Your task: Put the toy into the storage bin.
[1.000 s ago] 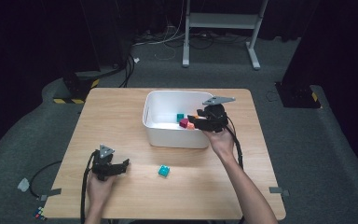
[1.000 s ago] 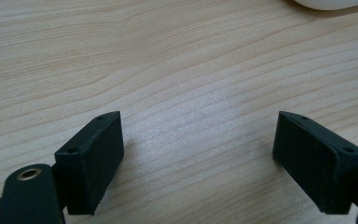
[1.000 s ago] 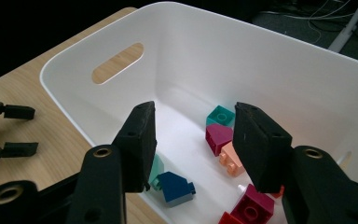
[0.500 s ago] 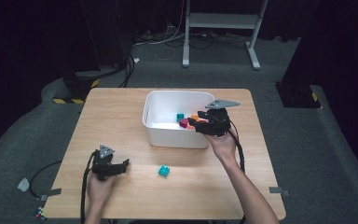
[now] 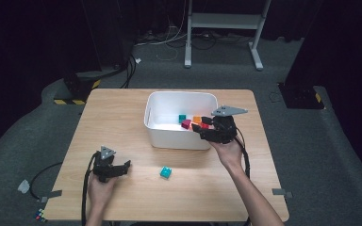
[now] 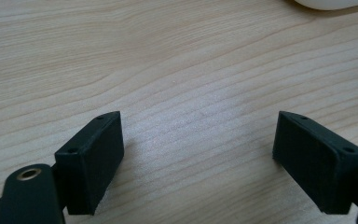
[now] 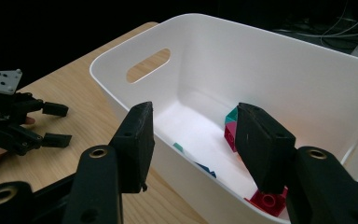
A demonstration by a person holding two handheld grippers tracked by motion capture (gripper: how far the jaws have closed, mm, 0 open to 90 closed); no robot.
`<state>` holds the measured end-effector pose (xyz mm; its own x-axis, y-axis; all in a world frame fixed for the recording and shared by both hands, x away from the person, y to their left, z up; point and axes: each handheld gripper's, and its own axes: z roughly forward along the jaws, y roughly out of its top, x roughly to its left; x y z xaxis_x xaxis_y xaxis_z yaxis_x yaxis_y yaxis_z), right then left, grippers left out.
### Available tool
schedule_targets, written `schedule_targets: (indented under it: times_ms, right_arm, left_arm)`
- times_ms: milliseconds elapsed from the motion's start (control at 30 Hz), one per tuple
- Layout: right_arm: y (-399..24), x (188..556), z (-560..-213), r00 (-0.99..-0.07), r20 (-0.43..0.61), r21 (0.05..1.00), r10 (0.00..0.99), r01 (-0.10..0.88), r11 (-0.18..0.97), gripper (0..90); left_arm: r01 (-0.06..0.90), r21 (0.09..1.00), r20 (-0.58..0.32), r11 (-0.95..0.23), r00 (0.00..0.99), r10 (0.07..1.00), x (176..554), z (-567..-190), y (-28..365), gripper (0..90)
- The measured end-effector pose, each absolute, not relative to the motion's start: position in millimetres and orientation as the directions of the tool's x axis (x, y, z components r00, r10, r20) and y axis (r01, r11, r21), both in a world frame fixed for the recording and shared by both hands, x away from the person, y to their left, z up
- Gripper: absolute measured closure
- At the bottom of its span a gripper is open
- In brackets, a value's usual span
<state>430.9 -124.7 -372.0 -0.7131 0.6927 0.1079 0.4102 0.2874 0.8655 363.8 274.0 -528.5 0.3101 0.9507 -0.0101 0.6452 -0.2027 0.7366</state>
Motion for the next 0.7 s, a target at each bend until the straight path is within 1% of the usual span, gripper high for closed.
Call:
schedule_targets:
  times_ms: [700]
  right_arm:
    - [-129,408,-385,-0.734,0.124,0.873,0.668,0.401,0.278,46.0]
  left_arm:
    - [0.646,0.734,-0.006,-0.208,0.313,0.950,364,-528,274,16.3]
